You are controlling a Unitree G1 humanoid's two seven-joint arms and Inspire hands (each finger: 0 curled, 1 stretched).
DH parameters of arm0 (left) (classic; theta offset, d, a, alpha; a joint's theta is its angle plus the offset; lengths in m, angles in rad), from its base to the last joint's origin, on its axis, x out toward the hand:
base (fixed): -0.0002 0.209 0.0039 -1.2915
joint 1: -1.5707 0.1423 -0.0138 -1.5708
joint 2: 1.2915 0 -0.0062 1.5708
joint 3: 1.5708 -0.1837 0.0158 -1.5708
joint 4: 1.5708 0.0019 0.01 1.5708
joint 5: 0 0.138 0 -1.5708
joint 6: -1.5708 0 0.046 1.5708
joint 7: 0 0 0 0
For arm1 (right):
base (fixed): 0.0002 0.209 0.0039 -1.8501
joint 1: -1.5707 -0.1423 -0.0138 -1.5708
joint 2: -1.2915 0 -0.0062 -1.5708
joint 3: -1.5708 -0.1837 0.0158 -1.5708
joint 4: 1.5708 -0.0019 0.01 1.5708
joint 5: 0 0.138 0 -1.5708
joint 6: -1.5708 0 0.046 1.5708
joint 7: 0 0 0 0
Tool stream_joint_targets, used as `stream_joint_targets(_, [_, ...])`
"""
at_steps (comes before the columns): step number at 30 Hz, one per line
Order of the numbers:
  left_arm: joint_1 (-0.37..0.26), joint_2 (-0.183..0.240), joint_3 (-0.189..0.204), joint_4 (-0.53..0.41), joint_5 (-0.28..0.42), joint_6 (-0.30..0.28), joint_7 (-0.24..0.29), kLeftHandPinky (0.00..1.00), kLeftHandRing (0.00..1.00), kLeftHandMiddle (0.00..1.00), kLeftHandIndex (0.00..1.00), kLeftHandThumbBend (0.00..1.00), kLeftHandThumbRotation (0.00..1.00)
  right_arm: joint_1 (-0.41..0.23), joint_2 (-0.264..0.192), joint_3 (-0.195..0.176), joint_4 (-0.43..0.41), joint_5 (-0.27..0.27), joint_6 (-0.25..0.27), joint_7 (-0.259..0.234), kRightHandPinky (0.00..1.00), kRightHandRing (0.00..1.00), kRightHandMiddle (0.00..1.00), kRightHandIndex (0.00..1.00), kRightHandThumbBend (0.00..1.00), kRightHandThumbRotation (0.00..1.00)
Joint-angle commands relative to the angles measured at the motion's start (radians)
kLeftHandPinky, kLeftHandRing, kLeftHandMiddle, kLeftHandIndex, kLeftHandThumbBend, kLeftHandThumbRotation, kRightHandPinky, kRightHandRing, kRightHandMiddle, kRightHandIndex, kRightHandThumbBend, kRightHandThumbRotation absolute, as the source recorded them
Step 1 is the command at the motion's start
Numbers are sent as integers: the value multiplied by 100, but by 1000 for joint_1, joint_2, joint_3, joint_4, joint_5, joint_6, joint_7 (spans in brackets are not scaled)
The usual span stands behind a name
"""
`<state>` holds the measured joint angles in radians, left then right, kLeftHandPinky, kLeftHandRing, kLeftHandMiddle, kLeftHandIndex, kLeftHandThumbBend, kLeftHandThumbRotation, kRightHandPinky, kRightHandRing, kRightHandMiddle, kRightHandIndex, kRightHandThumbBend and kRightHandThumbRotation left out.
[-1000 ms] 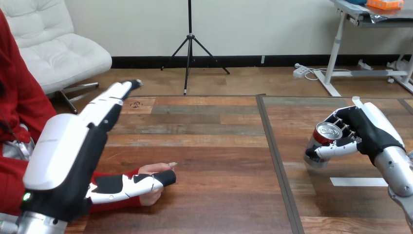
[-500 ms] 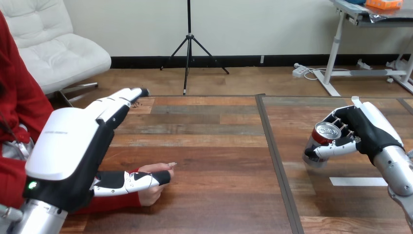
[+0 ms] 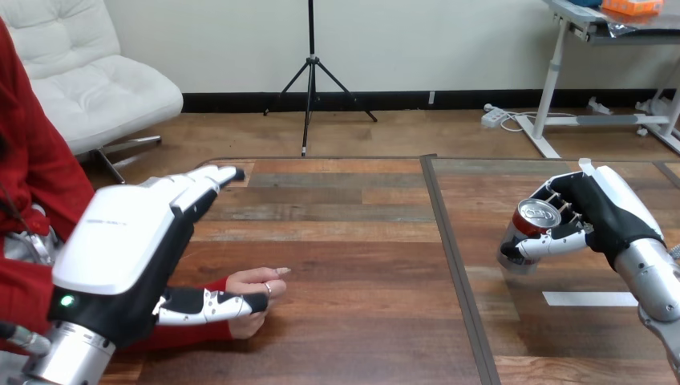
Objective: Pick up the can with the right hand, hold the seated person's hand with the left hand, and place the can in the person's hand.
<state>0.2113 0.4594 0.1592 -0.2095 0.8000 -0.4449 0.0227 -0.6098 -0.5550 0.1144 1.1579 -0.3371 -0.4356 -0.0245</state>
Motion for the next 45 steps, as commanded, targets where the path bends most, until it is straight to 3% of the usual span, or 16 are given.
stream_joint_targets(1, [-74,43,-29,59,21,11,28,70,83,86,86,100,42,-58,-8,-27,-74,28,-28,-5,37,40,44,44,85,0])
stream_joint_targets(15, [-118,85,-68,159,35,30,48,77,84,87,87,100,45,-54,-8,-25,-85,42,-16,-1,38,41,45,45,85,0])
stream_joint_targets(32, [-160,122,-126,227,63,132,18,80,85,87,87,100,53,-53,-10,-22,-79,40,-23,-6,38,41,45,45,85,0])
stream_joint_targets(45, [-196,128,-169,293,78,188,31,78,83,85,85,100,52,-53,-9,-24,-67,42,-27,-9,37,40,44,45,85,0])
